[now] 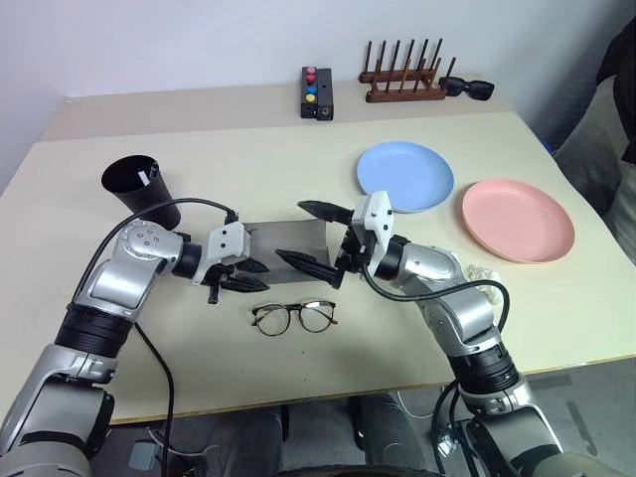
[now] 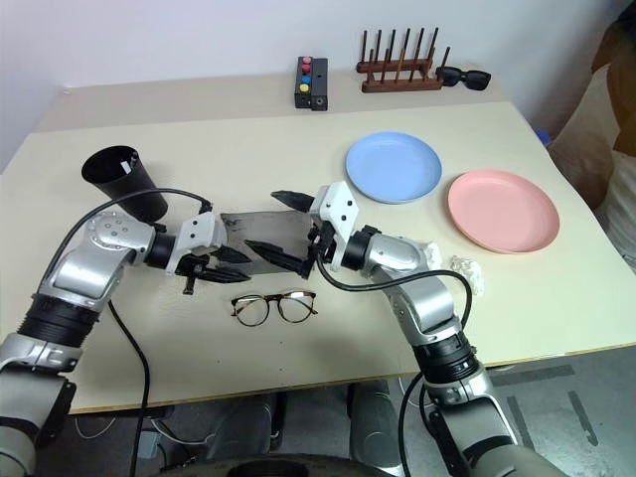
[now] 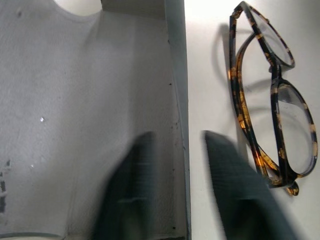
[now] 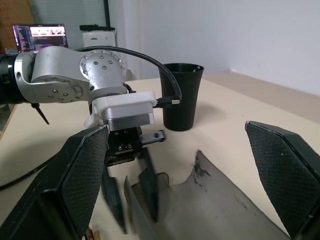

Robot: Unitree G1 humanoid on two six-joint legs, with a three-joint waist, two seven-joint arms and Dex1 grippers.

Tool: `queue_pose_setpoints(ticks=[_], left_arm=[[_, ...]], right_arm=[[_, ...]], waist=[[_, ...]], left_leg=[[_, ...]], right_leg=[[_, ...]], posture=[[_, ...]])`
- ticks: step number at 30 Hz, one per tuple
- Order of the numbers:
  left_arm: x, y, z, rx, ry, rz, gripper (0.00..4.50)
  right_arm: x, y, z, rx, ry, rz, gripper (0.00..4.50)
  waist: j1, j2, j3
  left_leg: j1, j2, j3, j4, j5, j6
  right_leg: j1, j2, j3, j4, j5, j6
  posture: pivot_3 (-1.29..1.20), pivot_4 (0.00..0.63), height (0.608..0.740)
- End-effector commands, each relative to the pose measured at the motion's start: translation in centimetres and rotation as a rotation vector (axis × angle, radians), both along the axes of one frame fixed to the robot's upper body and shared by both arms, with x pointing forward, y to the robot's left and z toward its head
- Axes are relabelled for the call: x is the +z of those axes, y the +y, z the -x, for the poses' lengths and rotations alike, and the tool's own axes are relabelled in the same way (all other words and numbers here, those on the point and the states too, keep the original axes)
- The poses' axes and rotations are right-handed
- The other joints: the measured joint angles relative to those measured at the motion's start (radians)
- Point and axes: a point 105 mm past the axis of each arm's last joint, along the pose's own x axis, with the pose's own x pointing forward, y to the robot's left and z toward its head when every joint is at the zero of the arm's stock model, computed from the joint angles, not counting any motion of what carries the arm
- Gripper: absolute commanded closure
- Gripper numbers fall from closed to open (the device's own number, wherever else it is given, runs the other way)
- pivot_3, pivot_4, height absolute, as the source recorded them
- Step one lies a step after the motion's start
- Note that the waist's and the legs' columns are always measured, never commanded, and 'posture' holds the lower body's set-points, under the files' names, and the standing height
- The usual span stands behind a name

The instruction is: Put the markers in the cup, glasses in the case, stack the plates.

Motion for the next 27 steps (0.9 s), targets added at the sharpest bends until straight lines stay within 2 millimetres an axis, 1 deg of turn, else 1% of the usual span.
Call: queue_pose_setpoints(ticks=[1,4,8,10,13,15,18,20,24,27], left_arm=[[0.9,0.0,-0.2,0.016,-0.044,0.032,1.76],[2.3,0.2,-0.6,0.052,-0.071,0.097,1.76],[5.1,0.5,-0.7,0.091,-0.121,0.213,1.76],[6.4,0.7,-0.4,0.095,-0.136,0.258,1.76],[7.2,0.7,0.8,0.062,-0.131,0.261,1.76],[6.8,0.1,2.2,0.000,-0.094,0.230,1.76],[5.5,-1.5,4.0,-0.091,-0.053,0.178,0.98],[4.7,-2.6,4.7,-0.136,-0.054,0.147,0.06],[2.9,-4.1,5.0,-0.192,-0.054,0.066,0.06],[2.0,-4.6,4.8,-0.221,-0.067,0.004,0.06]], right_arm=[[0.3,-1.0,0.2,-0.013,-0.061,0.060,0.00],[-0.3,-2.8,0.1,-0.042,-0.068,0.135,0.00],[-1.0,-5.3,0.7,-0.054,-0.050,0.239,0.00],[-1.7,-6.5,1.2,-0.056,-0.036,0.310,0.00],[-2.5,-7.9,1.9,-0.055,-0.011,0.383,0.00],[-2.8,-8.7,2.2,-0.059,0.003,0.412,0.00],[-2.9,-9.1,2.5,-0.060,0.012,0.425,0.00],[-2.9,-9.2,2.7,-0.060,0.015,0.430,0.00],[-3.1,-9.4,2.9,-0.070,0.023,0.435,0.00],[-3.3,-9.5,3.0,-0.084,0.027,0.437,0.00]], waist=[[0.000,0.000,0.000],[0.005,0.000,0.000],[0.004,0.000,0.000],[0.004,0.000,0.000],[-0.001,0.000,0.000],[-0.001,0.000,0.000],[0.002,0.000,0.000],[0.004,-0.001,0.000],[0.009,-0.001,0.000],[0.012,-0.001,0.000]], left_leg=[[0.000,0.000,0.000,0.000,0.000,0.000],[0.000,0.000,0.000,0.000,0.000,0.000],[0.000,0.000,0.000,0.000,0.000,0.000],[0.000,0.000,0.000,0.000,0.000,0.000],[0.000,0.000,0.000,0.000,0.000,0.000],[0.000,0.000,0.000,0.000,0.000,0.000],[0.000,0.000,0.001,0.000,0.000,0.000],[0.000,0.000,0.001,0.001,0.000,0.000],[0.000,0.000,0.001,0.002,0.000,0.000],[0.000,0.000,0.001,0.002,0.000,0.000]], right_leg=[[0.000,0.000,0.000,0.000,0.000,0.000],[0.000,0.000,0.000,0.000,0.000,0.000],[0.000,0.000,0.000,0.000,0.000,0.000],[0.000,0.000,0.000,0.000,0.000,0.000],[0.000,0.000,0.000,-0.001,0.000,0.000],[0.000,0.000,0.000,-0.001,0.000,0.000],[0.000,0.000,0.000,-0.001,-0.001,-0.001],[0.001,-0.001,0.000,-0.001,-0.002,-0.003],[0.002,-0.001,0.000,-0.002,-0.002,-0.003],[0.002,-0.001,0.000,-0.002,-0.002,-0.003]], posture=[[0.00,0.150,0.734],[0.00,0.150,0.734],[0.00,0.150,0.734],[0.00,0.150,0.734],[0.00,0.150,0.734],[0.00,0.150,0.734],[0.00,0.150,0.734],[0.00,0.150,0.734],[0.00,0.150,0.734],[0.00,0.150,0.734]])
